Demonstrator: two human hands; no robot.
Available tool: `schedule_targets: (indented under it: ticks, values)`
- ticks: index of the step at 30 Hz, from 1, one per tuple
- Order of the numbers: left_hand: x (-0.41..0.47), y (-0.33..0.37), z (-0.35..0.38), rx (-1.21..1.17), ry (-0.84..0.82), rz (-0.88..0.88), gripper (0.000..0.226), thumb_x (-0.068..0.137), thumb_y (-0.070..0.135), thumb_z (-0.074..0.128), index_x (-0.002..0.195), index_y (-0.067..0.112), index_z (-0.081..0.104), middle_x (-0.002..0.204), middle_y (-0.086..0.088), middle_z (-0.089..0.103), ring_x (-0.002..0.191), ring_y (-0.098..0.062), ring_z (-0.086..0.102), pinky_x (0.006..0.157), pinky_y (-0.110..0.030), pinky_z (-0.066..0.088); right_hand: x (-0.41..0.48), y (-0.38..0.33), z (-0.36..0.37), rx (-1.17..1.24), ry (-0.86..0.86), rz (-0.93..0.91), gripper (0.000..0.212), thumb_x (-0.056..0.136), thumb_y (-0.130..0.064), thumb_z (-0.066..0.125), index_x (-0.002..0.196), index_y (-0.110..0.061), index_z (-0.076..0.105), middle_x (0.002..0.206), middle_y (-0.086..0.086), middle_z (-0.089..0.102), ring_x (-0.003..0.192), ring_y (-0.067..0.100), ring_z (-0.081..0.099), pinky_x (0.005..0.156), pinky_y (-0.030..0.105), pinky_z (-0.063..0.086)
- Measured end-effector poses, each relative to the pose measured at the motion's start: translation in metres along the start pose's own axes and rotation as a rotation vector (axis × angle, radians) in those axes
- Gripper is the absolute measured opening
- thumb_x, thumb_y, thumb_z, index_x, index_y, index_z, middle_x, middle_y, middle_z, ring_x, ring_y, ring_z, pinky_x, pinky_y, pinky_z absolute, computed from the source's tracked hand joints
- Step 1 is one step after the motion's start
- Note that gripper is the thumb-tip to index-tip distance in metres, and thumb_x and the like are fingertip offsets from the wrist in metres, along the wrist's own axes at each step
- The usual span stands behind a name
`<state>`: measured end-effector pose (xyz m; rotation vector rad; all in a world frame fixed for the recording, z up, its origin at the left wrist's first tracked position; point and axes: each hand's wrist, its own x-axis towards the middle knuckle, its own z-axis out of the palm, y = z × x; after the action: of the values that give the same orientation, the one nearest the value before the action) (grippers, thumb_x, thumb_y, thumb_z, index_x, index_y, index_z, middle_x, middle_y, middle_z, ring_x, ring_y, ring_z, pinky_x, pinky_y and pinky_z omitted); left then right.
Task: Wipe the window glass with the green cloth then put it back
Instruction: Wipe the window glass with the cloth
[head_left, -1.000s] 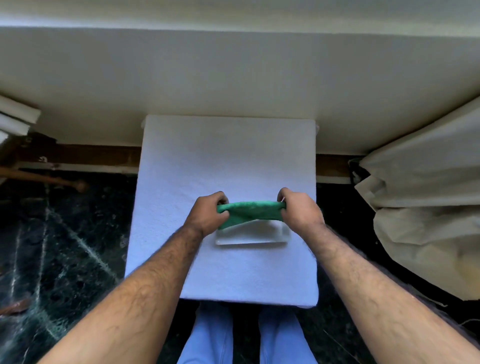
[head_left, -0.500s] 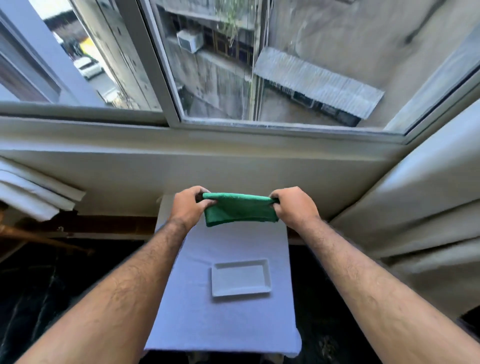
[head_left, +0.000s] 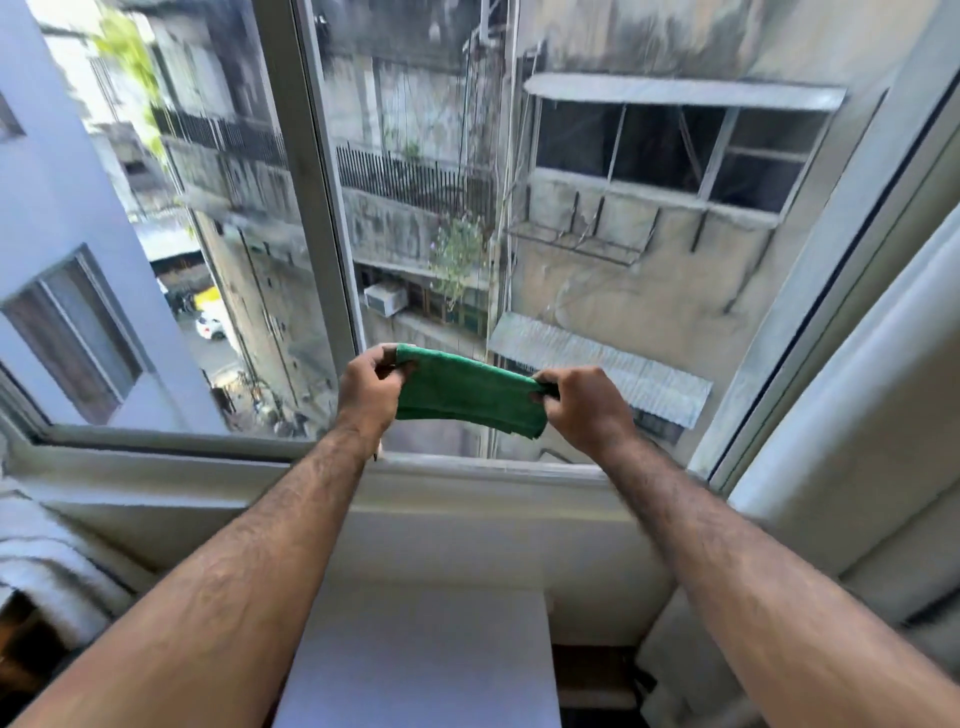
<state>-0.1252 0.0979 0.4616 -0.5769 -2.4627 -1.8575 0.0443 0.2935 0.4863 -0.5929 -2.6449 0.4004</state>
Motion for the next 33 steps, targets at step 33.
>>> schedule_targets:
  ticks: [33]
  values:
    - [0.185,0.349,-0.043,0.879,0.57,0.897,0.037,0.095,0.017,0.043,0.117,0.013,0.072,0.123,-0.012,0.069,0.12,-0.037,0.058,0.101,-0.058,0.044,0.208,0.017,-0.268,-0.323,0.982,-0.214,0.041,0.102,-0.018,0.07,0.137,0.001,0.066,0.148,0.029,0.06,0.141,0.048,0.056,0.115,0.06,0.052]
